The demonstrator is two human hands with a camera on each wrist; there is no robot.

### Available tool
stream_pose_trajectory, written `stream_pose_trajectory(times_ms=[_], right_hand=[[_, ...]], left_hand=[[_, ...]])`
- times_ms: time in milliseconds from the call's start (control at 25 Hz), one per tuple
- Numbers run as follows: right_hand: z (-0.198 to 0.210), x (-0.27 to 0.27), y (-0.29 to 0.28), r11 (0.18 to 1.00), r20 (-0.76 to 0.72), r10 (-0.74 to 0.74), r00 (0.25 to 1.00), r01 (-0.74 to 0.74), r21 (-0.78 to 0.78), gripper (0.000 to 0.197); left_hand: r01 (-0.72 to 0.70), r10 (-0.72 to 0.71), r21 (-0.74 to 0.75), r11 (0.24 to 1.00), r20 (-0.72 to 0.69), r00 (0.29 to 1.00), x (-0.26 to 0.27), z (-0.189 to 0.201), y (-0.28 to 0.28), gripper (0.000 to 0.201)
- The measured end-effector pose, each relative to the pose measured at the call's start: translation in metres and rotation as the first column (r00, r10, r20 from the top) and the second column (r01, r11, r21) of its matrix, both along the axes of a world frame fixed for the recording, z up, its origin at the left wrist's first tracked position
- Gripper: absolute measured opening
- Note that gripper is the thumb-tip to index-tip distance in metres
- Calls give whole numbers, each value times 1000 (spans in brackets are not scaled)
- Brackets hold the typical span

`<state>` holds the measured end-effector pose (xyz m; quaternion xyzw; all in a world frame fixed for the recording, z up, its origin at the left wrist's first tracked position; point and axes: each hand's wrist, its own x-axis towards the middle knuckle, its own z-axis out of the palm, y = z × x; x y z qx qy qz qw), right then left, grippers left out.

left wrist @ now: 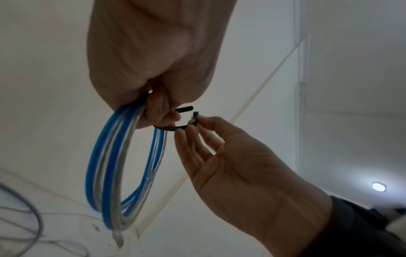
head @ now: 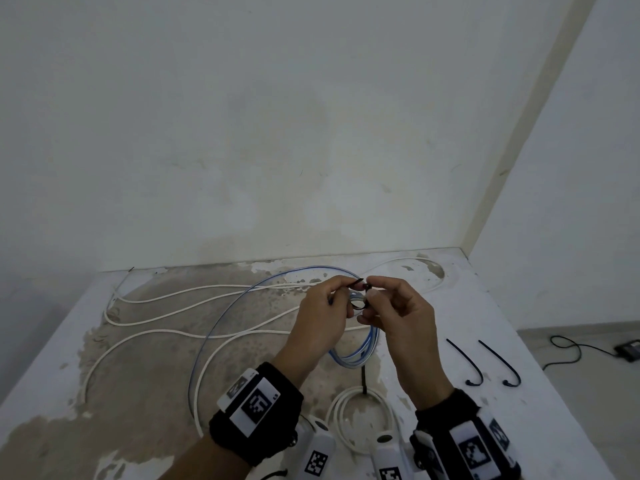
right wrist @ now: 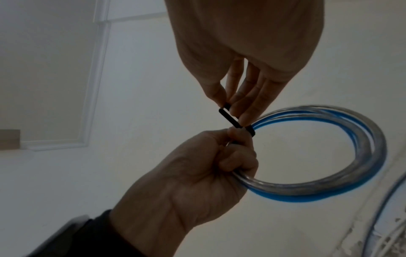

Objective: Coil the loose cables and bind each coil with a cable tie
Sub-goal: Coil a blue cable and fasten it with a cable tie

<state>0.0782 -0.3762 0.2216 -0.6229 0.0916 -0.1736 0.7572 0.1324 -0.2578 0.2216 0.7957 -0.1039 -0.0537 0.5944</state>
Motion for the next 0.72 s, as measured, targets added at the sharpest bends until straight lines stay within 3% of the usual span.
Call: stream_pose_trajectory(times_ms=[200, 400, 720], right_hand=[[1, -3, 0, 999, 75, -31, 997, 30, 25, 15], [1, -1, 0, 1000, 43, -17, 999, 16, 21, 16], [-1, -2, -1, 999, -20, -1, 1000, 1, 33, 15]], left_hand=[[20, -21, 39, 999, 45, 999, -1, -2, 0, 35], [-15, 0, 94, 995, 158, 987, -4, -6, 0, 32], [-29, 6, 122, 992, 188, 982, -5, -12, 3, 32]])
